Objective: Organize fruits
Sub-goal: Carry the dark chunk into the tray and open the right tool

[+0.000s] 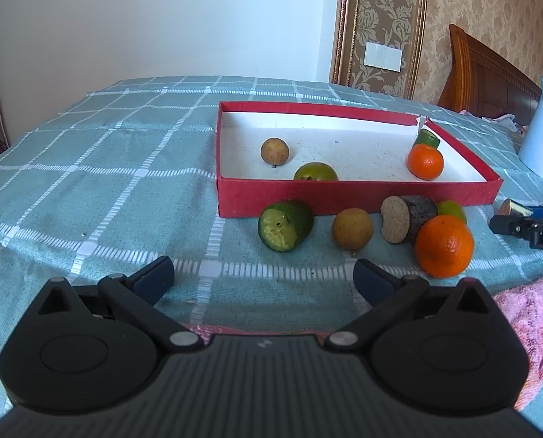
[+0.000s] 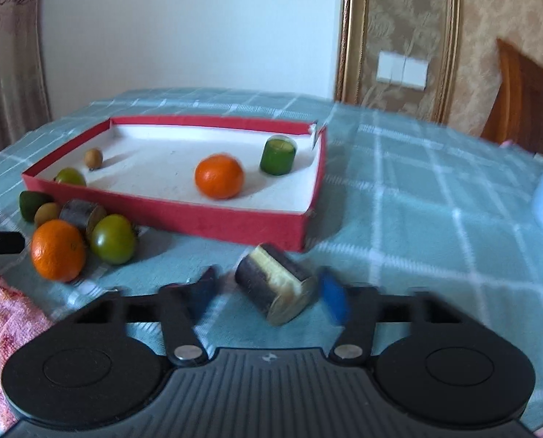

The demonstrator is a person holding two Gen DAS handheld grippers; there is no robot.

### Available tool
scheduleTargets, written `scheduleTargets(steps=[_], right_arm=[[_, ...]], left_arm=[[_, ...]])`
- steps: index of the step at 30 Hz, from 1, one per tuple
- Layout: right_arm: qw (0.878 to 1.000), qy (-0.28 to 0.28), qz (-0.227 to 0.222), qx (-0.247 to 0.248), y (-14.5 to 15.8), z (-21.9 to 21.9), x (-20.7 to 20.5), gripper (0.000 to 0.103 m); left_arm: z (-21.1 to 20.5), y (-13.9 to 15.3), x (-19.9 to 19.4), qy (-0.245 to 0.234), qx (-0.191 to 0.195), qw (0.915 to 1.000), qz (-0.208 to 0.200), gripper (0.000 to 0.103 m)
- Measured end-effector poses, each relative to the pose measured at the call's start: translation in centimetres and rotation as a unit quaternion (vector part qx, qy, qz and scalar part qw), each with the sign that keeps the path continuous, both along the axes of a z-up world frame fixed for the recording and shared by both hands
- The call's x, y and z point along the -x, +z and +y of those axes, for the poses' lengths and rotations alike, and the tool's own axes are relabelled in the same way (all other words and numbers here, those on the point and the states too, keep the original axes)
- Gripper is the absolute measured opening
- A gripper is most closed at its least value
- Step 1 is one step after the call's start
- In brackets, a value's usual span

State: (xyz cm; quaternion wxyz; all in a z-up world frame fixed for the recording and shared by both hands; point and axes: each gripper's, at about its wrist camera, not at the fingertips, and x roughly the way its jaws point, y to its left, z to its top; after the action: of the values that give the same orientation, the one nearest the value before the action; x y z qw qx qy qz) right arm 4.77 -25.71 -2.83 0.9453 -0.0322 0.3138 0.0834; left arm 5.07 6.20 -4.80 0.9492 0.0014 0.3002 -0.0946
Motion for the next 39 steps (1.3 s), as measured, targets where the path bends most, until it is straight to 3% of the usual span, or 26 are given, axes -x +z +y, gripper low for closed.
scheduleTargets(steps=[19, 27, 39], right_arm=[[0.998, -0.014, -0.048, -0.023, 2.1, 1.0, 1.5, 0.045], [0.998, -0.010, -0.066, 0.000, 3.6, 2.7, -1.3, 0.045], [0.999, -0.028, -0.034, 0.020, 2.6, 3.5, -7.0, 0.045]], left_arm=[[0.0, -0.1, 0.0, -0.001, -0.003, 1.0000, 0.001, 0.103], [0.0, -0.1, -0.1, -0.001, -0.002, 1.0000, 0.000, 0.103], [0.0, -0.1, -0.1, -0.001, -0.003, 1.0000, 0.001, 0.103]])
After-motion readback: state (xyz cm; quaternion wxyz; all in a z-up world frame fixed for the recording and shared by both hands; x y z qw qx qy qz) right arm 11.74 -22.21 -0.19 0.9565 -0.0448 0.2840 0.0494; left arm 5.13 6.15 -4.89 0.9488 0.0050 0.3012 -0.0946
